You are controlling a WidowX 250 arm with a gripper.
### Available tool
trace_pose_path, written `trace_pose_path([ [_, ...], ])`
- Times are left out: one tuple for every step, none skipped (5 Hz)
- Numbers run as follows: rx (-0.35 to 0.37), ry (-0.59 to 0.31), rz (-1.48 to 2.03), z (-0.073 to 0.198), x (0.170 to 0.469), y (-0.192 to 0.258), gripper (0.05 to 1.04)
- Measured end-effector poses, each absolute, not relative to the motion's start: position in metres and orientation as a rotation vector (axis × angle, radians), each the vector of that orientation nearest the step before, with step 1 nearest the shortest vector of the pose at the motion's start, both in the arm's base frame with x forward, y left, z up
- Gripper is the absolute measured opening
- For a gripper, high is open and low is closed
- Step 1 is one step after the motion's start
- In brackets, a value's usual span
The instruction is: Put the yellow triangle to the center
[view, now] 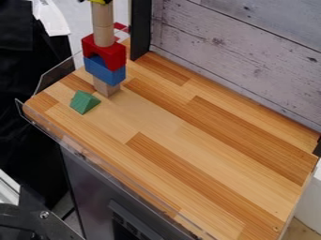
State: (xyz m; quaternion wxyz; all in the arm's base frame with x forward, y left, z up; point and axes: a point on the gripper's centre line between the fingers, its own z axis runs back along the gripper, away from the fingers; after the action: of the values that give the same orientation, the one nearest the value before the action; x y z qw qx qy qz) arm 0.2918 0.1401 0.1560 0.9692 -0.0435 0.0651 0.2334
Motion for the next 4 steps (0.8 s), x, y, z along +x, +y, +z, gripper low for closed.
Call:
trace_pose_path([
  [-0.088, 0.132, 0.473, 0.156, 0.292, 0.140, 0.496],
  [-0.067, 0.123, 0.478, 0.160, 0.291, 0.141, 0.496],
  [-0.030, 0.047, 0.448, 0.188, 0.285, 0.127, 0.496],
  [-0.011, 0.022, 0.390, 0.201, 0.274, 0.102, 0.495],
])
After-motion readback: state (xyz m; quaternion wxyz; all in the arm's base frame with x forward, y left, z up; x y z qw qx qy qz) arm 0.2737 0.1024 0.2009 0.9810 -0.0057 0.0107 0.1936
